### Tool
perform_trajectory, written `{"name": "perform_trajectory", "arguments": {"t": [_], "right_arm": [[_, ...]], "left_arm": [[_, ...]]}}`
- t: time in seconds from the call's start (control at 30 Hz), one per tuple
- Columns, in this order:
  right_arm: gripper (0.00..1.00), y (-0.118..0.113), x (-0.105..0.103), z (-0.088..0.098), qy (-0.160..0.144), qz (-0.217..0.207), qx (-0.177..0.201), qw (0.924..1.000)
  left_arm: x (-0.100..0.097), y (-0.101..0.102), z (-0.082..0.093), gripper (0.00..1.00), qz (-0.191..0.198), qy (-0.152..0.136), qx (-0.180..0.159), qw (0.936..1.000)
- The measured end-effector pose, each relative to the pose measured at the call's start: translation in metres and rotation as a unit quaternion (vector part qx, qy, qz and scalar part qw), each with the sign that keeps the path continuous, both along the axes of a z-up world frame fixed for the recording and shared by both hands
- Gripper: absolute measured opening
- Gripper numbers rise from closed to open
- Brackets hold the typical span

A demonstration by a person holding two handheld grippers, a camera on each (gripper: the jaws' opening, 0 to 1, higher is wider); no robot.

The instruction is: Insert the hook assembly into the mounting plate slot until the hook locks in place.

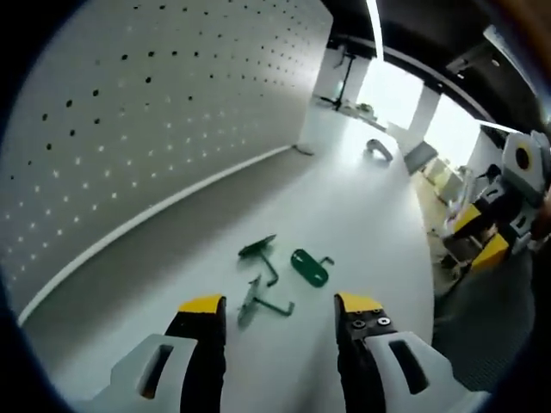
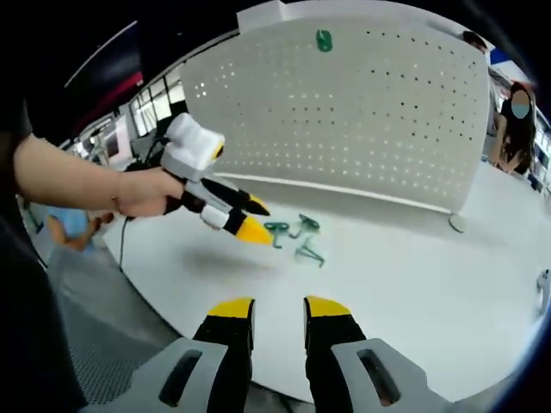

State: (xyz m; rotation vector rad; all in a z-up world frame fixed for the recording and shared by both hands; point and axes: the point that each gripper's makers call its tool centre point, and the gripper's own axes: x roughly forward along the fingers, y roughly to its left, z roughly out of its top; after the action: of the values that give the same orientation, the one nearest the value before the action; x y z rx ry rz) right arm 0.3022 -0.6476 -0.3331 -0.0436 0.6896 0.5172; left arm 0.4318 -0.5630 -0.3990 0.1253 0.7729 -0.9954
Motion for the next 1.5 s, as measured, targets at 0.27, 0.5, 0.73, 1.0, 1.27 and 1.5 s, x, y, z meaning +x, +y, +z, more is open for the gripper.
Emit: {"name": "perform_trajectory", "arguments": {"t": [0.27,0.5,0.73,1.0,1.27,1.5], "right_arm": [[0.21,0.002,0.003,-0.003,0.006,0.001,0.000,1.0000],[0.21,0.000,0.005,-0.004,0.007,-0.001,-0.004,1.0000],[0.21,0.004,0.002,-0.009,0.016,0.000,-0.003,0.9999],[0.20,0.011,0.002,-0.010,0.018,0.007,0.001,0.9998],[0.20,0.009,0.002,-0.009,0.021,0.007,0.000,0.9998],[0.20,0.006,0.003,-0.007,0.017,0.000,0.000,0.9999]], "left_arm": [[-0.003,-0.005,-0.010,0.49,-0.021,0.001,0.014,0.9997],[0.002,-0.005,-0.016,0.43,-0.007,0.010,0.017,0.9998],[0.006,0.000,-0.025,0.30,-0.004,0.018,0.029,0.9994],[0.010,0.003,-0.026,0.17,-0.008,0.006,0.046,0.9989],[0.007,-0.002,-0.026,0.09,-0.008,0.016,0.046,0.9988],[0.009,0.004,-0.027,0.06,-0.003,0.015,0.057,0.9983]]}}
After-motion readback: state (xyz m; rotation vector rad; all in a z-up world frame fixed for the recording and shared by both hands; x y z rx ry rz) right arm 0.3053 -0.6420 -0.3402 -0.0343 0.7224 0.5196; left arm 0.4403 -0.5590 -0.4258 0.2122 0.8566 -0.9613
